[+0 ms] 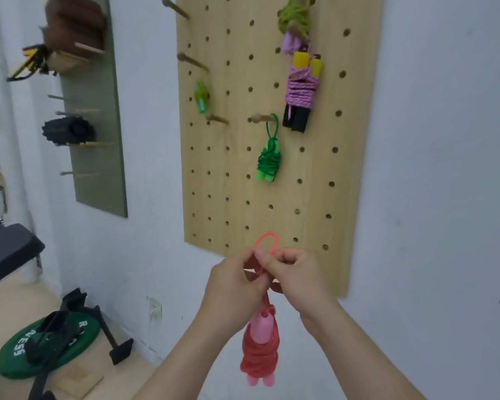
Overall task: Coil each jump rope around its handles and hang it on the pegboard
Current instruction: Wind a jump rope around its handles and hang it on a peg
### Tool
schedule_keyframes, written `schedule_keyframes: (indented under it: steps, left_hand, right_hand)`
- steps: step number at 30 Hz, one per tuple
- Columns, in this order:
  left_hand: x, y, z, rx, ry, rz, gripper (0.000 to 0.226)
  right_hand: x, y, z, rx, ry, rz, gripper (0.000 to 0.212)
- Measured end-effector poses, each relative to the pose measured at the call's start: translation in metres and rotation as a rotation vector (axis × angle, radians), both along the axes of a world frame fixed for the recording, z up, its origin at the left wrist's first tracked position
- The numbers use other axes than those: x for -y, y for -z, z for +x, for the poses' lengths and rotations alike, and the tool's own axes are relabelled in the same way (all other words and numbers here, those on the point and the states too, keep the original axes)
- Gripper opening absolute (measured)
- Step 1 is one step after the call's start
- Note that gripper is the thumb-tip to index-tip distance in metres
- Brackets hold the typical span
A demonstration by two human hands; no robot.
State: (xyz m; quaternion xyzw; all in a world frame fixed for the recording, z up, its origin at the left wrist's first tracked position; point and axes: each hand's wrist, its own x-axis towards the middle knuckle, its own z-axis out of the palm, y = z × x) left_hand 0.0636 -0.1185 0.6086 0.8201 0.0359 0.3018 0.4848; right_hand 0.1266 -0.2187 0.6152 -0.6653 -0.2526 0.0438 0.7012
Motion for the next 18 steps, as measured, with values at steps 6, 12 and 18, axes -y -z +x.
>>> schedule_keyframes:
  steps: [6,12,18]
  left_hand:
    - [-0.012,-0.053,0.032,0.065,0.169,-0.203,0.029]
    - [-0.044,-0.1,0.062,0.126,0.415,-0.571,0.011]
    - [-0.085,-0.117,0.096,0.172,0.433,-0.671,0.013]
  right_hand:
    - [0.002,-0.064,0.023,0.18,0.092,-0.035,0.02]
    - [-0.018,-0.107,0.061,0.064,-0.12,-0.096,0.023]
    - [-0.062,-0.136,0.09,0.079,-0.109,0.025,0.013]
